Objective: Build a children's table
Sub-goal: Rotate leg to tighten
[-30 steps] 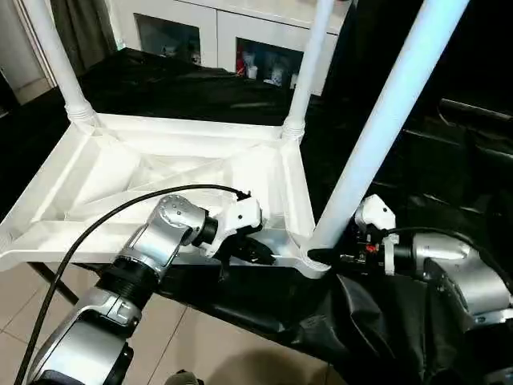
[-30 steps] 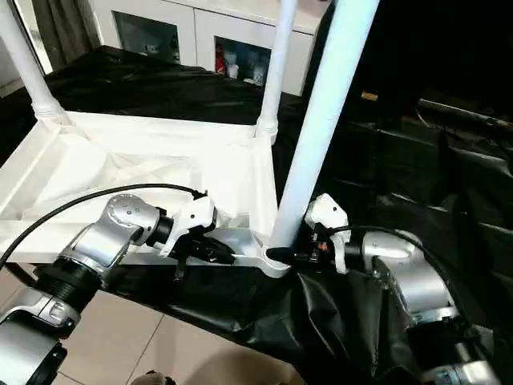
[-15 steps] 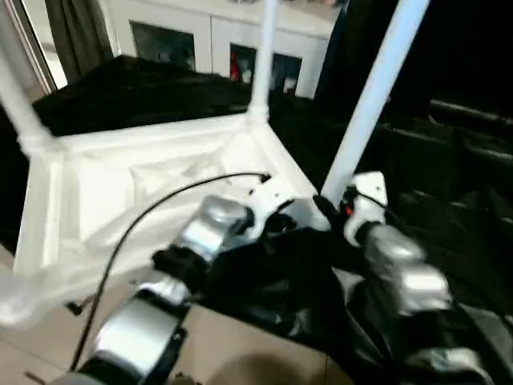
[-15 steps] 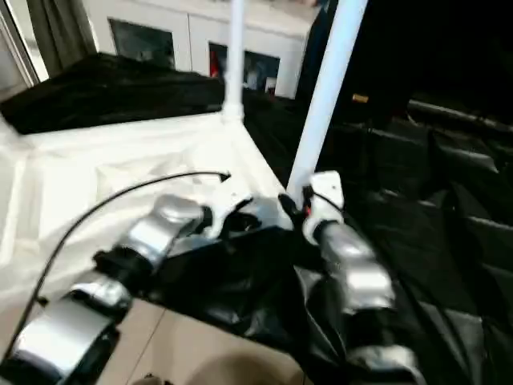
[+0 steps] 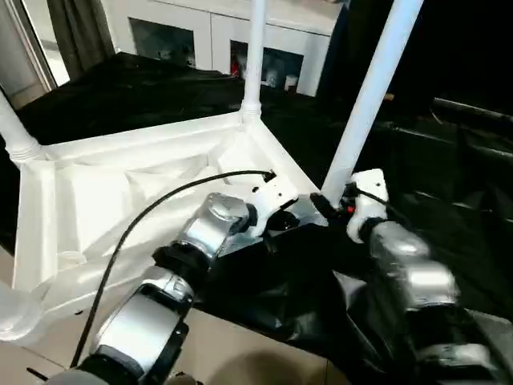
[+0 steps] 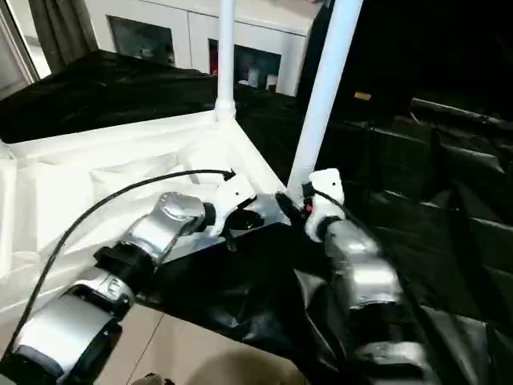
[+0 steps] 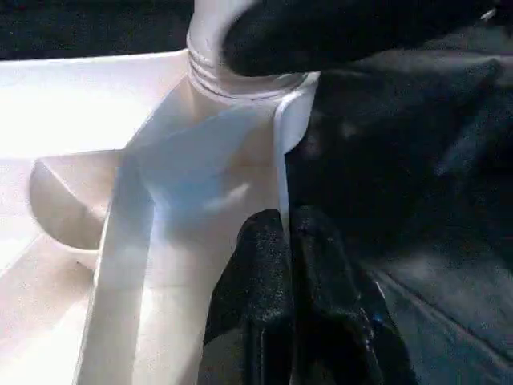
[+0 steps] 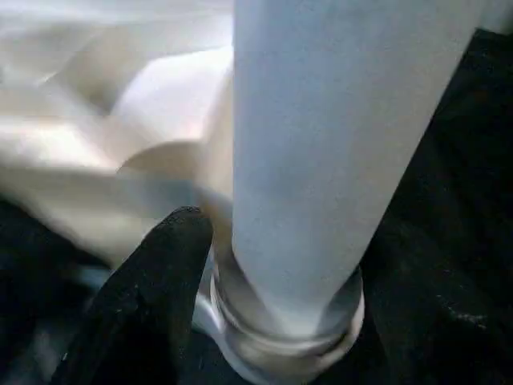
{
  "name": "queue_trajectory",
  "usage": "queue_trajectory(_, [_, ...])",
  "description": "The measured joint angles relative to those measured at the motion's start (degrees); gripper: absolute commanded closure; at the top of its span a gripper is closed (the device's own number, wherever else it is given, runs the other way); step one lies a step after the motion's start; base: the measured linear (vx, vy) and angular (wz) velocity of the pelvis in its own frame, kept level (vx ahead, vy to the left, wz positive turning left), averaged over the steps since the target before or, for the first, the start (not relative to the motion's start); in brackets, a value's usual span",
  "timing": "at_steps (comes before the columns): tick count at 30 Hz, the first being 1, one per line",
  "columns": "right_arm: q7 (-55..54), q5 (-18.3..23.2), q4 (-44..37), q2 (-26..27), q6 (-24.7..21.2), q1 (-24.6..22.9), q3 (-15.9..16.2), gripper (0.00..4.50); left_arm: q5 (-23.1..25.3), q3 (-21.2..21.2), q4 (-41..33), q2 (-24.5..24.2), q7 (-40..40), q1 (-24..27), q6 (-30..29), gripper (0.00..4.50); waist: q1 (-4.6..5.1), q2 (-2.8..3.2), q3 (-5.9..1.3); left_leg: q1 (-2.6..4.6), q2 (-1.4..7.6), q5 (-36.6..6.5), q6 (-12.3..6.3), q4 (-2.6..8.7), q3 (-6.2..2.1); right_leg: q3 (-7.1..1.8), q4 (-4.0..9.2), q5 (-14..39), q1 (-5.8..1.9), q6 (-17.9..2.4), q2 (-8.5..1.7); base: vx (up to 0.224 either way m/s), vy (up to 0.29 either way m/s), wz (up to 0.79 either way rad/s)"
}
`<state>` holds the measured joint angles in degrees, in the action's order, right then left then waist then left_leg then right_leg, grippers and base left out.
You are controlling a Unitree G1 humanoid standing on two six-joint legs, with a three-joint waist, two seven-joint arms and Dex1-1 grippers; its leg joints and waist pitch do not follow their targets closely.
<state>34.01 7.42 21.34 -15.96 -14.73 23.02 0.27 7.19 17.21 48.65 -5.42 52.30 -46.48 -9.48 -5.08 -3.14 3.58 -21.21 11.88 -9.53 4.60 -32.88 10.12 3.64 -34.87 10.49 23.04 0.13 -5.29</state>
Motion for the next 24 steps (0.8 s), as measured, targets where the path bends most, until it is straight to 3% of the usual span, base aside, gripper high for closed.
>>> queue_trajectory(5, [14.18,2.50,-5.51,-7.37,-0.53,-3.18,3.12,1.50,-1.65,0.49,-4.61,-5.60,10.88,2.85,2.53,4.50,-0.03,0.12,0.00,-0.05,0.01,0.01,-0.02,0.03,0.03,-0.01,0.02,0.15,0.05,0.01,0.02,0.000,0.000,0.00])
queue_trajectory(12, [26.15,5.63,-10.04,-12.32,-2.41,-4.57,6.83,1.50,-3.70,2.79,-11.80,-10.15,21.10,6.74,3.23,4.50,-0.34,0.10,0.05,-0.08,0.03,0.00,-0.02,-0.03,0.16,-0.04,0.08,0.16,0.05,0.00,-0.04,0.000,0.000,0.00])
queue_trajectory(19, [31.75,6.28,-11.94,-14.83,-2.70,-5.18,9.20,2.26,-4.65,3.64,-15.46,-12.76,25.68,8.87,3.05,4.50,-0.44,0.06,0.05,-0.06,0.04,0.00,-0.01,-0.03,0.17,-0.04,-0.04,0.16,0.04,0.00,-0.05,0.000,0.000,0.00])
queue_trajectory(24, [32.33,5.74,-12.15,-15.04,-2.43,-5.08,9.40,2.49,-4.65,3.65,-15.97,-12.88,25.91,9.16,2.82,4.50,-0.47,0.03,0.03,-0.05,0.04,0.00,-0.01,-0.06,0.16,-0.06,-0.08,0.16,0.02,0.00,-0.05,0.000,0.000,0.00])
